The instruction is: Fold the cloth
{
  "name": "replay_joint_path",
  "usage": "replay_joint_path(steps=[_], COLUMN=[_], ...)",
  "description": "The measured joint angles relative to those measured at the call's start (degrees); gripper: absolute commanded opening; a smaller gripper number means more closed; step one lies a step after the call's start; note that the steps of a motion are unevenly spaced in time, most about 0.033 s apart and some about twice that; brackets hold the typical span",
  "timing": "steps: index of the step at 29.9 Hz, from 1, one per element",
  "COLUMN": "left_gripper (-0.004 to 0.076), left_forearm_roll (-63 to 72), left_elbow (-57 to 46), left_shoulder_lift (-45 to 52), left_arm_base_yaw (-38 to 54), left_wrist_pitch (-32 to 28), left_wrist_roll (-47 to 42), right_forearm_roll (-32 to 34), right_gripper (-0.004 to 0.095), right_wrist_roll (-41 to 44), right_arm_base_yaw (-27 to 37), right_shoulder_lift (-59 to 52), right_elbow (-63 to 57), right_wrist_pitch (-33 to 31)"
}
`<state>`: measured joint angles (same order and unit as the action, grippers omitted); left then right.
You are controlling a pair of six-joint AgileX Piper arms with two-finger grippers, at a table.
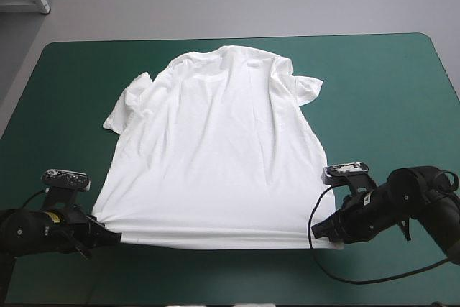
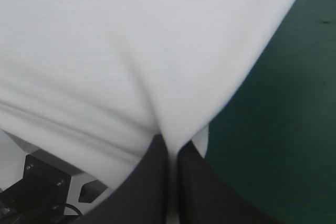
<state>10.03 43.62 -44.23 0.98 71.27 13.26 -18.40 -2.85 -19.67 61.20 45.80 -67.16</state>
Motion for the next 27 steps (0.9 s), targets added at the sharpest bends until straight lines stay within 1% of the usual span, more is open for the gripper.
replay_joint_path(steps=[3,6,7,10,12,14,17,20,23,25,27], left_gripper=[0.0068,0.0179,0.0237,0.0432,0.0503,0.0512,0.0512,0.0512,0.0512,0.0512,0.0512], left_forearm_roll=[-0.01,-0.88,-1.84,-4.01,-4.06,-3.65,-2.05,0.40,1.56,1.62,1.62], left_elbow=[-1.41,-1.54,-1.59,-1.64,-1.64,-1.75,-1.73,0.07,6.21,12.45,18.87], left_shoulder_lift=[-2.31,-4.72,-5.41,-6.76,-7.07,-7.07,-7.07,-7.24,-7.47,-8.10,-9.42], left_arm_base_yaw=[0.00,0.00,0.00,0.05,0.05,0.05,0.05,0.05,0.05,0.05,0.05], left_wrist_pitch=[0.00,0.00,-0.11,-0.29,-0.47,-1.42,-5.73,-10.11,-13.06,-13.13,-11.90], left_wrist_roll=[0.97,2.09,2.46,2.72,2.83,2.94,2.94,2.94,2.94,2.94,2.94], right_forearm_roll=[-0.17,0.69,1.99,4.22,4.37,4.92,5.79,6.36,7.62,8.49,9.42], right_gripper=[0.0107,0.0278,0.0333,0.0547,0.0628,0.0638,0.0635,0.0635,0.0635,0.0635,0.0634], right_wrist_roll=[-1.81,-3.18,-3.36,-3.74,-4.13,-4.31,-4.46,-4.46,-4.46,-4.40,-4.16], right_arm_base_yaw=[0.00,0.00,0.00,0.05,0.05,0.05,0.05,0.05,0.05,0.05,0.05], right_shoulder_lift=[-0.11,-0.36,-0.41,-0.42,-0.42,-0.42,-0.42,-0.37,-0.37,-0.37,-0.37], right_elbow=[-0.15,-0.15,-0.20,-0.26,-0.26,-0.26,0.91,5.50,12.50,17.88,22.79], right_wrist_pitch=[0.12,0.16,-0.22,-0.02,1.53,4.19,8.61,10.03,10.18,10.18,9.82])
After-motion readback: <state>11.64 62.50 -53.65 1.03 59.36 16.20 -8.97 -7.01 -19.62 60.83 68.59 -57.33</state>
